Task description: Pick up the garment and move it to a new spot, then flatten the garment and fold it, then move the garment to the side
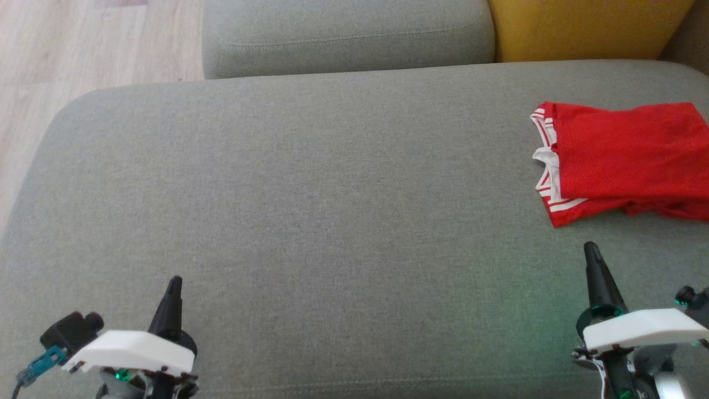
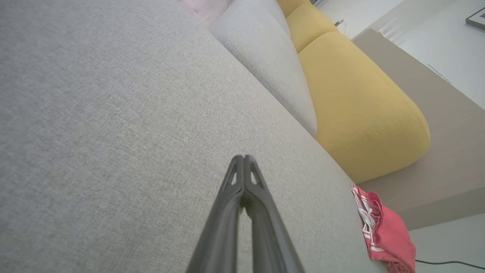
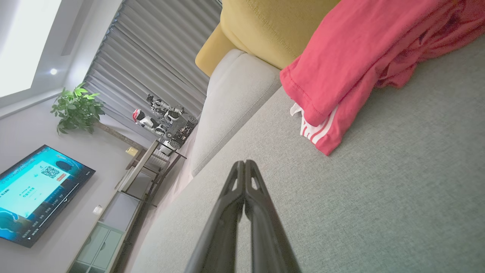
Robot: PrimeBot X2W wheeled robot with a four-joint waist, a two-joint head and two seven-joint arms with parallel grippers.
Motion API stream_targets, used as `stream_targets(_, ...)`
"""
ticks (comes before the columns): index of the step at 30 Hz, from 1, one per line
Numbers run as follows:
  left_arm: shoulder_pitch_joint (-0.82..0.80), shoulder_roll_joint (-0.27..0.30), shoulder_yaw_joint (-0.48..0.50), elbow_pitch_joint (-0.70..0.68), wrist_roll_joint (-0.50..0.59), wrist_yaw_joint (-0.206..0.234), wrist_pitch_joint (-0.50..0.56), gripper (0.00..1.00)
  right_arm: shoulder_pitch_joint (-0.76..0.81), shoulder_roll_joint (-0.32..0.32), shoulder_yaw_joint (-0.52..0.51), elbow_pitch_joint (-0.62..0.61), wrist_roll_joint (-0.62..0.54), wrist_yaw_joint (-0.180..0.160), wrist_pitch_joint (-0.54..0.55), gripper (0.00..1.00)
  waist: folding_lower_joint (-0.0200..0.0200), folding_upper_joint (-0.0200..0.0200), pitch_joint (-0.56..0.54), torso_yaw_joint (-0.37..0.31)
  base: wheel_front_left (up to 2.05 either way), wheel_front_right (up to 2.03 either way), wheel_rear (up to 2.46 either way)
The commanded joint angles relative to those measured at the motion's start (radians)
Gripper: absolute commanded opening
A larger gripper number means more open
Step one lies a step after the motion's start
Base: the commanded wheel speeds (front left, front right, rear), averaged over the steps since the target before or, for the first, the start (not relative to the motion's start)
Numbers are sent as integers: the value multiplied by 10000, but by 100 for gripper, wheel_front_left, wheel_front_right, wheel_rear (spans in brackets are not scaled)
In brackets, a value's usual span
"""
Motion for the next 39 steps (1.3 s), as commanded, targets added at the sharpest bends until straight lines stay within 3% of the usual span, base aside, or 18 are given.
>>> stream_targets(1, -607, 42, 397, -264, -303, -92, 69, 0, -541, -204, 56, -243, 381, 36, -51, 0, 0, 0, 0, 1, 0, 0, 0)
stream_targets(39, -1081, -727, 1854, 11, -3906, -918, 1131, 0, -1125, -231, -245, 549, 4781, 56, 75, 0, 0, 0, 4, 18, 0, 0, 0)
